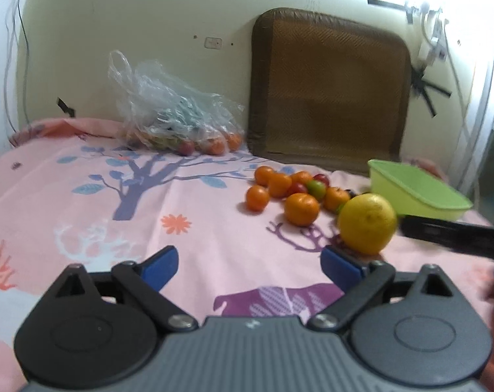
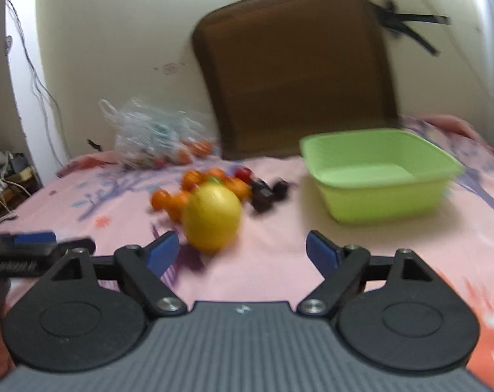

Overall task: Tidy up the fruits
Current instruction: 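Move the right gripper to the large yellow grapefruit, then close the right gripper on the grapefruit and lift it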

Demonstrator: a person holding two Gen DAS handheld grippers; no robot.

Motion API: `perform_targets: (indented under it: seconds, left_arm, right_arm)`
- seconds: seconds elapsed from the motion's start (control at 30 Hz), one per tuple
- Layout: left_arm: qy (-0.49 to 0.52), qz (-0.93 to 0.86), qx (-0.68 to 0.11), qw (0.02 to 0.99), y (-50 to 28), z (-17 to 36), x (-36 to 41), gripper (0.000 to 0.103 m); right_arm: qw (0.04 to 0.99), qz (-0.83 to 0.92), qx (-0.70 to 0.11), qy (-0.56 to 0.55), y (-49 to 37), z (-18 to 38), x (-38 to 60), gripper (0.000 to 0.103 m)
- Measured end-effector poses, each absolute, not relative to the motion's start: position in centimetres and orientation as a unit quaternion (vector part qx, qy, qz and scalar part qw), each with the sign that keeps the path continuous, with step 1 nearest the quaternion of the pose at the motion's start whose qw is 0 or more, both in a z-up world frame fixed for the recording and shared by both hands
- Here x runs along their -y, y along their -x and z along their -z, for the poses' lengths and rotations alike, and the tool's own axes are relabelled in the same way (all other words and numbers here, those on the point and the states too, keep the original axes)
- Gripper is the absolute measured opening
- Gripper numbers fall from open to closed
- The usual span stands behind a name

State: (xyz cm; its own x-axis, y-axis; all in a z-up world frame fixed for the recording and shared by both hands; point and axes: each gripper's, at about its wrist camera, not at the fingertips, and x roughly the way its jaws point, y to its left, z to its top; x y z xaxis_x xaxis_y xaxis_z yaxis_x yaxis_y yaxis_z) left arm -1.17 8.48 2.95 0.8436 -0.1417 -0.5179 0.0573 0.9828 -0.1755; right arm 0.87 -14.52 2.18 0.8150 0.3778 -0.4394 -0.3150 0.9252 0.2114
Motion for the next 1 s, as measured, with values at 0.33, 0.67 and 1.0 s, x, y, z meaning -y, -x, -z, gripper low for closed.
perform_targets:
  seconds: [0.33,0.67,1.0]
  left_arm:
    - [0.149,0.127,-0.298,0.934,0.2,-3.2,-9.9,0.097]
    - [0.088,0.312,-0.315,0.892,-2.0,-4.2,2.1,0.097]
    - [-0.01,0.349,-0.375,0.858,-1.4,-1.7,10.5,0.083]
  right_arm:
    - [0.934,-0.218,-0.283,-0.024,-4.7,-0.9,11.7,0.061]
    - [0.957,-0.14,-0.254,-0.013,2.3,-1.4,20.1,0.061]
    - [0.96,-0.16,-0.228,0.028,5.0,0.3,21.0,0.063]
